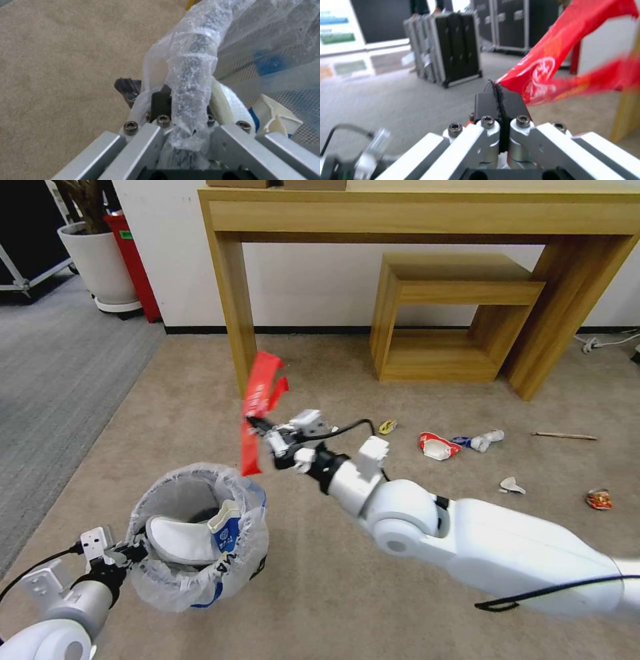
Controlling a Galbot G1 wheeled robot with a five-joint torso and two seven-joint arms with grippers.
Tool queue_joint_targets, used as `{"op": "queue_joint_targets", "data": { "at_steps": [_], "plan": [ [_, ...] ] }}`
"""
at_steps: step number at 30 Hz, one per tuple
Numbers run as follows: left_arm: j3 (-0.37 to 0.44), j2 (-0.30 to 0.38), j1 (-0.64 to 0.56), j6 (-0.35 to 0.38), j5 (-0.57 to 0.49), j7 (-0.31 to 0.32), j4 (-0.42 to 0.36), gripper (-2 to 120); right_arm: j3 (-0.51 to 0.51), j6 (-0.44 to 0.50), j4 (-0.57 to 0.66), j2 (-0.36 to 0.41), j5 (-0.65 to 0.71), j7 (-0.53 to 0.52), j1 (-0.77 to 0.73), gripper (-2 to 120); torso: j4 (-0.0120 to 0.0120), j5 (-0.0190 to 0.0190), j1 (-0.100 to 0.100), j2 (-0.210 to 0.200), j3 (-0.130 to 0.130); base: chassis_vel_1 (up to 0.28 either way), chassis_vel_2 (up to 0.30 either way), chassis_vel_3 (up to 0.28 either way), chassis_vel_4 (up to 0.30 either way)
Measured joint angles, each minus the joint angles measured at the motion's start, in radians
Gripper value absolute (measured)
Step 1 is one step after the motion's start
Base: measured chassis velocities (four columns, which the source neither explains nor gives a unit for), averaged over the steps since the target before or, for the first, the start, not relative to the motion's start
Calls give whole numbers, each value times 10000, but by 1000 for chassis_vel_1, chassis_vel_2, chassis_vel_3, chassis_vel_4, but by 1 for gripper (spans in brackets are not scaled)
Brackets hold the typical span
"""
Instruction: Pick up the trash bin and place the garbage on the floor into it.
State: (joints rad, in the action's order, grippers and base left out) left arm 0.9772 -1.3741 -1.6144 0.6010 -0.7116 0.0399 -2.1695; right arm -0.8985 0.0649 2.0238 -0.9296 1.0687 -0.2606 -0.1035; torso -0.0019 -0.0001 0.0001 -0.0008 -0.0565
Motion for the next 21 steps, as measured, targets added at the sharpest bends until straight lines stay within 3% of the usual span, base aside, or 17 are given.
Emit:
{"op": "queue_joint_targets", "data": {
  "at_steps": [6,21],
  "plan": [
    [40,-74,63,7,-82,20,-74,1,-1434,-85,-476,-653,4,-103,809,0,-1,0,0,-1,0,0,0,0,0],
    [104,-162,50,8,-199,28,-237,1,-2693,-191,-1673,-2140,-356,-272,968,0,-1,0,0,0,1,0,0,0,0]
  ]
}}
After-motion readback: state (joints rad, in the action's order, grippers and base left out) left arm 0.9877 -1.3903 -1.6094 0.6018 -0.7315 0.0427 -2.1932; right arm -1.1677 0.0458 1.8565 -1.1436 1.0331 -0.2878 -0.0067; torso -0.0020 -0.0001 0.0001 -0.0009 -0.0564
